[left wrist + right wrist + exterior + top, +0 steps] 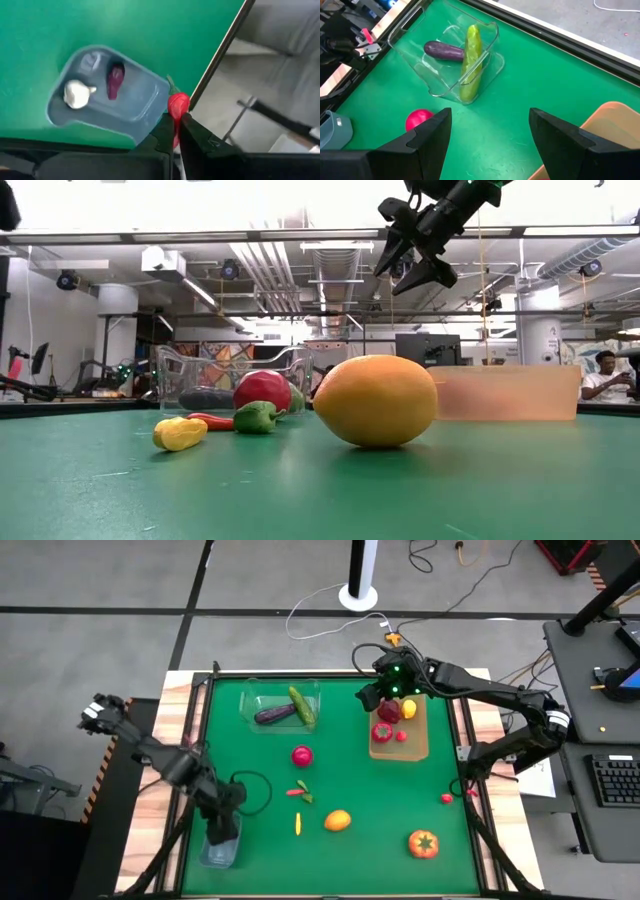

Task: Sort produce into baskets
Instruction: Put the red chili pepper into the blue bin

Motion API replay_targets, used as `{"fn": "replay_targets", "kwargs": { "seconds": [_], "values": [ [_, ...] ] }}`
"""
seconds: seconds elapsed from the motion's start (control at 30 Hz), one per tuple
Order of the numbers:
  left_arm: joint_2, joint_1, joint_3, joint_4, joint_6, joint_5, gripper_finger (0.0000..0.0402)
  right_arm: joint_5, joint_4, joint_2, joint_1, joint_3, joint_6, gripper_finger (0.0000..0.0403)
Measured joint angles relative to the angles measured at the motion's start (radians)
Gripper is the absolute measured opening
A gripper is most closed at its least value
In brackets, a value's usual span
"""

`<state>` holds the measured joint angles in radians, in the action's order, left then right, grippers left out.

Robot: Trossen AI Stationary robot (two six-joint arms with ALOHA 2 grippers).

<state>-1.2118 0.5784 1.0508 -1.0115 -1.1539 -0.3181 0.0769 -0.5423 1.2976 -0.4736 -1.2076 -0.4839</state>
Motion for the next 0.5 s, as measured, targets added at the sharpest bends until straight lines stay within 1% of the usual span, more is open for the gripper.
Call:
{"fn": "replay_targets", "kwargs": {
  "seconds": [0.1, 0.3, 0.43, 0.5],
  "values": [
    [-0.035, 0.025, 0.000, 0.011, -0.006, -0.001, 0.0001, 0.000, 0.002, 0.000, 0.000, 0.000, 0.002, 0.0256],
    [-0.068, 0.029, 0.000, 0.079, 0.014, 0.012, 0.0001, 0.000, 0.002, 0.000, 0.000, 0.000, 0.005, 0.0256],
    [-0.081, 0.046, 0.000, 0.095, 0.016, -0.020, 0.0001, 0.001, 0.002, 0.000, 0.000, 0.000, 0.003, 0.0256],
    [-0.087, 0.056, 0.000, 0.097, 0.015, -0.019, 0.0001, 0.002, 0.001, 0.000, 0.000, 0.000, 0.004, 0.0256]
  ]
}}
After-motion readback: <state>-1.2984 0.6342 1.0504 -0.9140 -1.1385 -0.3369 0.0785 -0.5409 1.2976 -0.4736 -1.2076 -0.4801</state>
